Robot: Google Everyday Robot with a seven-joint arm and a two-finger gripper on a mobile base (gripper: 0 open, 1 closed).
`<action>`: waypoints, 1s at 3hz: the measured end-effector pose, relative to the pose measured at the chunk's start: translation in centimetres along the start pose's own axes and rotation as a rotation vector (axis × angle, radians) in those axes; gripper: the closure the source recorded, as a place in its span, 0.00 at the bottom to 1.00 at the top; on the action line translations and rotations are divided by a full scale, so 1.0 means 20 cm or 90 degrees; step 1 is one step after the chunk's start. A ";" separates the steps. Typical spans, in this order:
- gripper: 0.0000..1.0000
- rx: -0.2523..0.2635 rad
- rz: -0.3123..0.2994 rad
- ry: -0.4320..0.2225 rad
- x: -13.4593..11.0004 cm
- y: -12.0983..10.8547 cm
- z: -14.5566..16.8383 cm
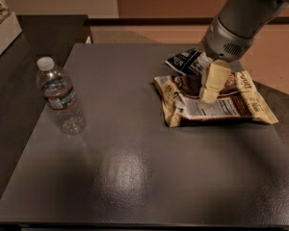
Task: Move brown chip bag near water bottle
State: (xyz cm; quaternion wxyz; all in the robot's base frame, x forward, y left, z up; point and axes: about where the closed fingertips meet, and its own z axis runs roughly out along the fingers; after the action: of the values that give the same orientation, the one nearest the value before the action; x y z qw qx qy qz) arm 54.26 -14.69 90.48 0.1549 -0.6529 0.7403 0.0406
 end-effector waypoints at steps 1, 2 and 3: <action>0.00 -0.026 -0.028 0.017 -0.03 -0.04 0.16; 0.00 -0.047 -0.040 0.040 -0.01 -0.07 0.29; 0.00 -0.063 -0.048 0.058 0.04 -0.07 0.36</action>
Offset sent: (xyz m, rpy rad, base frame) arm 0.0330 0.0141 -0.0800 -0.1112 0.1044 0.0994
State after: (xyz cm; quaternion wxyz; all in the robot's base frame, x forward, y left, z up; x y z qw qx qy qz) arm 56.89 -13.71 83.64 0.0902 -0.6883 0.7186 0.0416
